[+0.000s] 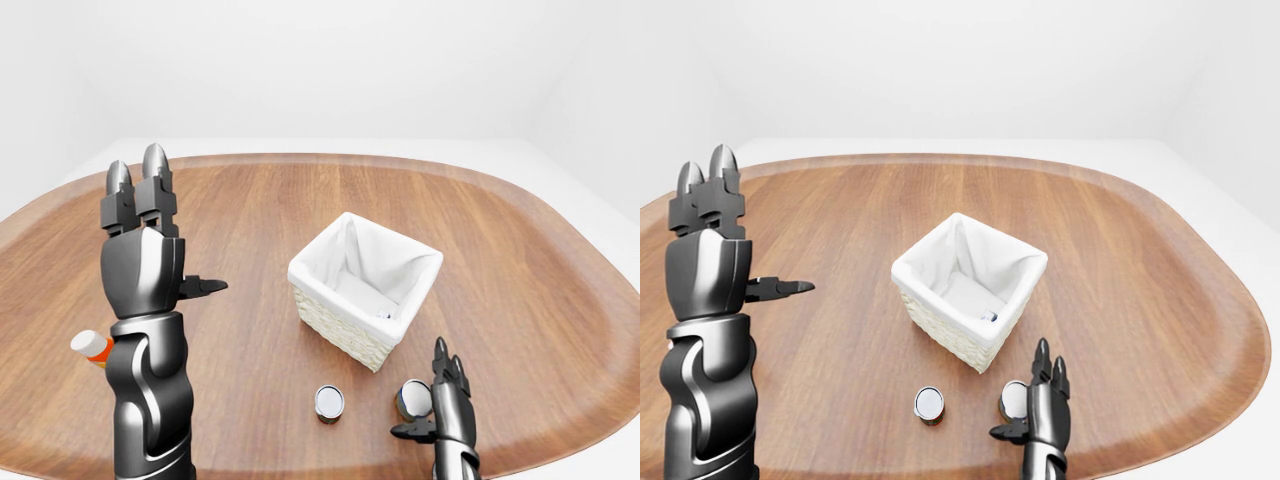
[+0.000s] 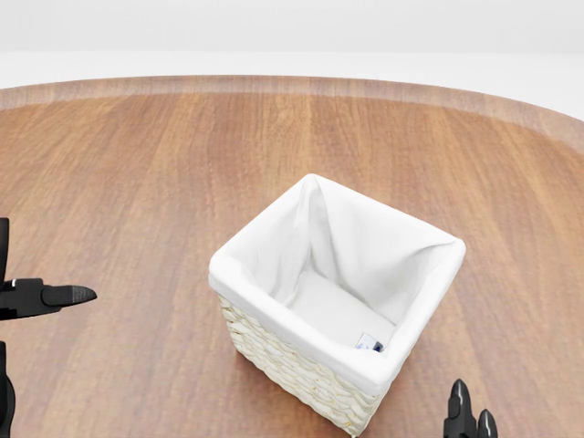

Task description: Pick up the alphabet soup and the cream cheese box, and put them in the basket.

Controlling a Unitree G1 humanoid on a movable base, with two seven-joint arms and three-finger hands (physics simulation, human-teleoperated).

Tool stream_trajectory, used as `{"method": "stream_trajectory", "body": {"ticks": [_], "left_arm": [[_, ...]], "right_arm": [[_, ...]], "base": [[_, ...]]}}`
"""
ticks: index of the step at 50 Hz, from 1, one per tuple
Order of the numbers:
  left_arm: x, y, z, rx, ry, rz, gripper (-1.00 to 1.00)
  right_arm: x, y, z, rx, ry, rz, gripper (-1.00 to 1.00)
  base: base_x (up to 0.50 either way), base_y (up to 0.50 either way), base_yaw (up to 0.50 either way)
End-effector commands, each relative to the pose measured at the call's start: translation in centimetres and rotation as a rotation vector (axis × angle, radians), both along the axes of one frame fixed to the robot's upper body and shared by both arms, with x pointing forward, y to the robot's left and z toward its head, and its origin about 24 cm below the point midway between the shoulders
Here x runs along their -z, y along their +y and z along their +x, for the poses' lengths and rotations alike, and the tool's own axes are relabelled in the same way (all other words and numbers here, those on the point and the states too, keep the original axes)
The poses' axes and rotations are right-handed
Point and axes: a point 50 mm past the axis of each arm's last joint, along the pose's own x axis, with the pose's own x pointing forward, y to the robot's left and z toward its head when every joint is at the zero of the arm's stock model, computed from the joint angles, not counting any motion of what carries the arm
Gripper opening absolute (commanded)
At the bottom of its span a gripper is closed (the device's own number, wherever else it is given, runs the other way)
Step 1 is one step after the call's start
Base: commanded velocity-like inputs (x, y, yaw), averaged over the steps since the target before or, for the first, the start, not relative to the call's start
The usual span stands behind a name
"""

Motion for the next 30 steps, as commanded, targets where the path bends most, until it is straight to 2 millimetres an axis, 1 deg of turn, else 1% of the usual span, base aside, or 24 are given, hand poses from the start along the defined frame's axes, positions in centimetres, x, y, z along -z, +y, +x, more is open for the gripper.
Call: {"method": "stream_trajectory", "body": {"ticks": [1,9,14,17,19,20,21,22,23,30], "left_arm": [[0.0,-0.1,0.1,0.001,0.002,0.003,1.0],[-0.1,-0.1,-0.1,0.001,0.0,0.005,1.0],[-0.5,-0.3,-0.2,0.003,0.002,0.027,1.0],[0.0,0.0,0.1,-0.003,0.004,0.002,1.0],[-0.1,0.0,0.0,0.0,0.004,0.008,1.0],[0.0,0.0,0.1,-0.001,0.004,0.004,1.0],[0.1,0.1,0.2,-0.002,0.004,-0.002,1.0],[0.1,0.1,0.1,-0.002,0.003,-0.002,1.0],[0.3,0.2,0.2,-0.006,0.003,-0.015,1.0],[0.0,0.0,0.1,0.0,0.001,0.0,1.0]], "right_arm": [[0.8,-0.5,0.2,0.021,0.037,0.0,1.0],[1.1,-0.6,-0.1,0.025,0.051,-0.001,1.0],[1.8,-0.6,0.0,0.012,0.086,-0.014,1.0],[2.2,-0.5,0.0,0.0,0.108,-0.021,1.0],[2.4,-0.5,0.0,-0.002,0.116,-0.024,1.0],[2.4,-0.6,0.2,-0.005,0.119,-0.028,0.82],[2.4,-0.6,0.2,-0.004,0.116,-0.03,0.19],[2.2,-0.6,0.2,-0.001,0.108,-0.027,-0.32],[2.1,-0.7,0.2,0.004,0.102,-0.025,-1.0],[1.6,-0.9,0.3,0.025,0.075,-0.017,-1.0]], "base": [[0.0,0.0,0.0],[0.0,0.0,0.0],[0.0,0.0,0.0],[0.0,0.0,0.0],[0.0,0.0,0.0],[0.0,0.0,0.0],[0.0,0.0,0.0],[0.0,0.0,0.0],[0.0,0.0,0.0],[0.0,0.0,0.0]]}}
